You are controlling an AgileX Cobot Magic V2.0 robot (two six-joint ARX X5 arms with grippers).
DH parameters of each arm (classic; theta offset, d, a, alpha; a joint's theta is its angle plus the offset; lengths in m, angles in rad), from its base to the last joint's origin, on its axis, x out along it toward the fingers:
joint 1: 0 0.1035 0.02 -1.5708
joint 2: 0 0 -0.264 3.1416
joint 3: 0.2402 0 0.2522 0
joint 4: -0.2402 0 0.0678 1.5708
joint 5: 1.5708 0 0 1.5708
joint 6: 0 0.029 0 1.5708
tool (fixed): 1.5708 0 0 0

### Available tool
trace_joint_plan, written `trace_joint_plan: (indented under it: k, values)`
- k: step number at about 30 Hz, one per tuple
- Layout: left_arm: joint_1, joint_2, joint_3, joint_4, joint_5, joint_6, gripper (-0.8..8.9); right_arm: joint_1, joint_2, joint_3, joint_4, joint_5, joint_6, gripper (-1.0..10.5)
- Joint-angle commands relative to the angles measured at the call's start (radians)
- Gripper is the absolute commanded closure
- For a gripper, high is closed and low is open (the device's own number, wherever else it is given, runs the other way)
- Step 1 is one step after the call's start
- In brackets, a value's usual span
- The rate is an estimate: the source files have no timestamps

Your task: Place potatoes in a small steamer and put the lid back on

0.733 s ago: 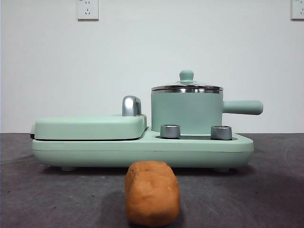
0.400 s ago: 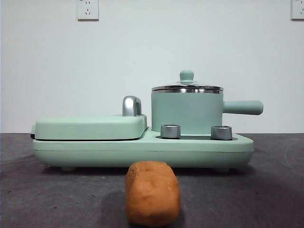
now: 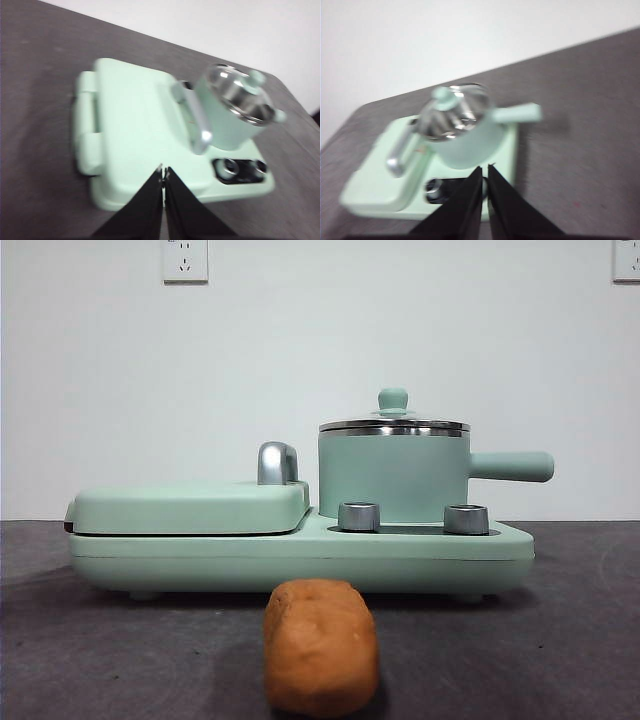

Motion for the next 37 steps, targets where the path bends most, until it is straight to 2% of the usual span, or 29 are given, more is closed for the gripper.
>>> trace_joint_plan:
  k: [1, 5, 10, 13, 19, 21, 24, 26, 29, 37]
  values:
    - [-0.01, 0.064, 0.062, 0.005, 0.048, 0.053, 8.05, -0.001, 0.061, 0.069, -0.006, -0.066, -0.089, 9.3]
    - [-0.022, 0.139, 0.122, 0.005, 0.122, 0.084, 8.05, -0.001, 0.14, 0.141, -0.021, -0.156, -0.19, 9.3]
    - [-0.033, 0.181, 0.156, 0.008, 0.229, 0.109, 8.05, -0.001, 0.206, 0.179, -0.032, -0.288, -0.223, 9.3]
    - [-0.042, 0.181, 0.156, 0.006, 0.243, 0.13, 8.05, -0.001, 0.227, 0.179, -0.037, -0.335, -0.228, 9.3]
    - [-0.044, 0.181, 0.156, 0.013, 0.244, 0.132, 7.21, -0.001, 0.243, 0.179, -0.037, -0.334, -0.23, 9.2]
    - [-0.046, 0.182, 0.159, 0.013, 0.266, 0.132, 6.36, -0.001, 0.243, 0.179, -0.037, -0.334, -0.23, 8.1]
    - [-0.055, 0.192, 0.169, 0.011, 0.292, 0.132, 4.39, -0.001, 0.243, 0.179, -0.037, -0.334, -0.23, 5.7]
    - [-0.064, 0.205, 0.183, 0.013, 0.293, 0.133, 3.41, -0.001, 0.243, 0.179, -0.038, -0.334, -0.229, 4.8]
    - [-0.08, 0.241, 0.215, 0.012, 0.294, 0.132, 3.07, -0.001, 0.243, 0.179, -0.038, -0.334, -0.23, 4.6]
    - [-0.151, 0.415, 0.349, 0.01, 0.295, 0.167, 3.07, -0.001, 0.243, 0.179, -0.038, -0.332, -0.23, 4.6]
